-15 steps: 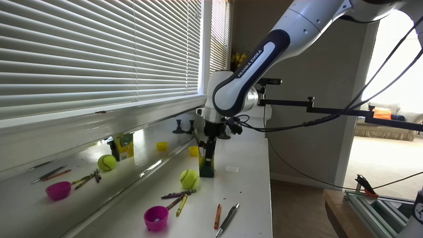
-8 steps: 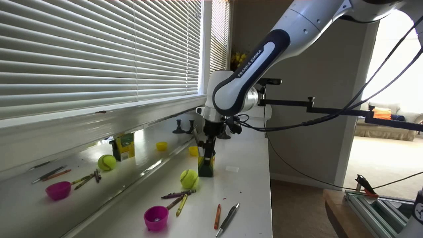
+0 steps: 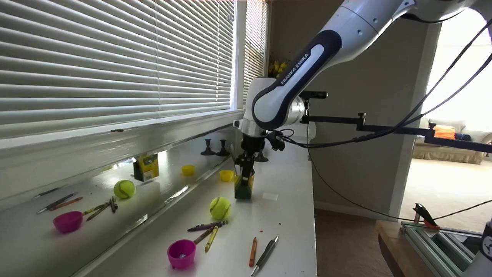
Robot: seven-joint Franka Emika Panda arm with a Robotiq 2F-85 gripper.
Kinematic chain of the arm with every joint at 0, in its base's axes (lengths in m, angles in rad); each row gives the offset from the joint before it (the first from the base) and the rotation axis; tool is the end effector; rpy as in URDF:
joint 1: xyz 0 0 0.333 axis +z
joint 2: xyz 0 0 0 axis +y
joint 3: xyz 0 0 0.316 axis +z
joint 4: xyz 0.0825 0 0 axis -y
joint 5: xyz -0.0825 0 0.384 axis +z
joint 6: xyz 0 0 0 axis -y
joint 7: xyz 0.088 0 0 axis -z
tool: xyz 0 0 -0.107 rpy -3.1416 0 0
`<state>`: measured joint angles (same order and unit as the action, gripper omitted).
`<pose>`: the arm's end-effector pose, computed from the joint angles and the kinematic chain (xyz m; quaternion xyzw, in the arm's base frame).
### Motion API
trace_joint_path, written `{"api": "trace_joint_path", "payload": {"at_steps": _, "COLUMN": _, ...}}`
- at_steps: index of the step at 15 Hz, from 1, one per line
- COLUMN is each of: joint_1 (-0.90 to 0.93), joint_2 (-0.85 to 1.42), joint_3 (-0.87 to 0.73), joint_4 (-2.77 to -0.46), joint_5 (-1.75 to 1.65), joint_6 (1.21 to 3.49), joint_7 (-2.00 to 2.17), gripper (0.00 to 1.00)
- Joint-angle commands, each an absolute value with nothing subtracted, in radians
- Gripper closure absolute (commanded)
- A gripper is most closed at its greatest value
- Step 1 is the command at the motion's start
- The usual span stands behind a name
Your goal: Move the box to the right
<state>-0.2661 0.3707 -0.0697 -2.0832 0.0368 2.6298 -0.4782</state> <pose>0.5706 -0.1989 0.2639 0.9943 0.0592 0.0804 0.0368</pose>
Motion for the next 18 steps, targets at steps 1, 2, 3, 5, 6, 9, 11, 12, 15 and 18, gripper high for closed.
{"api": "trace_joint_path", "payload": {"at_steps": 1, "joint_1": -0.302, "joint_2": 0.278, "joint_3": -0.071, "joint_4": -2.158, "joint_5": 0.047, "joint_6": 2.645, "joint_7": -0.491, "gripper": 0.47}}
{"api": "trace_joint_path", "payload": {"at_steps": 2, "joint_1": -0.309, "joint_2": 0.270, "joint_3": -0.077, "joint_4": -2.164, "joint_5": 0.048, "joint_6": 2.642, "joint_7": -0.491, "gripper": 0.47}}
{"api": "trace_joint_path", "payload": {"at_steps": 3, "joint_1": -0.315, "joint_2": 0.263, "joint_3": -0.084, "joint_4": -2.170, "joint_5": 0.050, "joint_6": 2.646, "joint_7": -0.486, "gripper": 0.47}}
{"api": "trace_joint_path", "payload": {"at_steps": 5, "joint_1": -0.329, "joint_2": 0.257, "joint_3": -0.098, "joint_4": -2.176, "joint_5": 0.058, "joint_6": 2.653, "joint_7": -0.481, "gripper": 0.47}}
{"api": "trace_joint_path", "payload": {"at_steps": 6, "joint_1": -0.336, "joint_2": 0.260, "joint_3": -0.107, "joint_4": -2.171, "joint_5": 0.060, "joint_6": 2.649, "joint_7": -0.476, "gripper": 0.47}}
{"api": "trace_joint_path", "payload": {"at_steps": 9, "joint_1": -0.365, "joint_2": 0.276, "joint_3": -0.125, "joint_4": -2.148, "joint_5": 0.088, "joint_6": 2.638, "joint_7": -0.474, "gripper": 0.47}}
{"api": "trace_joint_path", "payload": {"at_steps": 11, "joint_1": -0.388, "joint_2": 0.283, "joint_3": -0.131, "joint_4": -2.129, "joint_5": 0.116, "joint_6": 2.633, "joint_7": -0.477, "gripper": 0.47}}
{"api": "trace_joint_path", "payload": {"at_steps": 12, "joint_1": -0.398, "joint_2": 0.288, "joint_3": -0.135, "joint_4": -2.118, "joint_5": 0.127, "joint_6": 2.632, "joint_7": -0.477, "gripper": 0.47}}
{"api": "trace_joint_path", "payload": {"at_steps": 15, "joint_1": -0.419, "joint_2": 0.310, "joint_3": -0.142, "joint_4": -2.071, "joint_5": 0.153, "joint_6": 2.634, "joint_7": -0.467, "gripper": 0.47}}
{"api": "trace_joint_path", "payload": {"at_steps": 18, "joint_1": -0.431, "joint_2": 0.338, "joint_3": -0.142, "joint_4": -2.007, "joint_5": 0.164, "joint_6": 2.615, "joint_7": -0.465, "gripper": 0.47}}
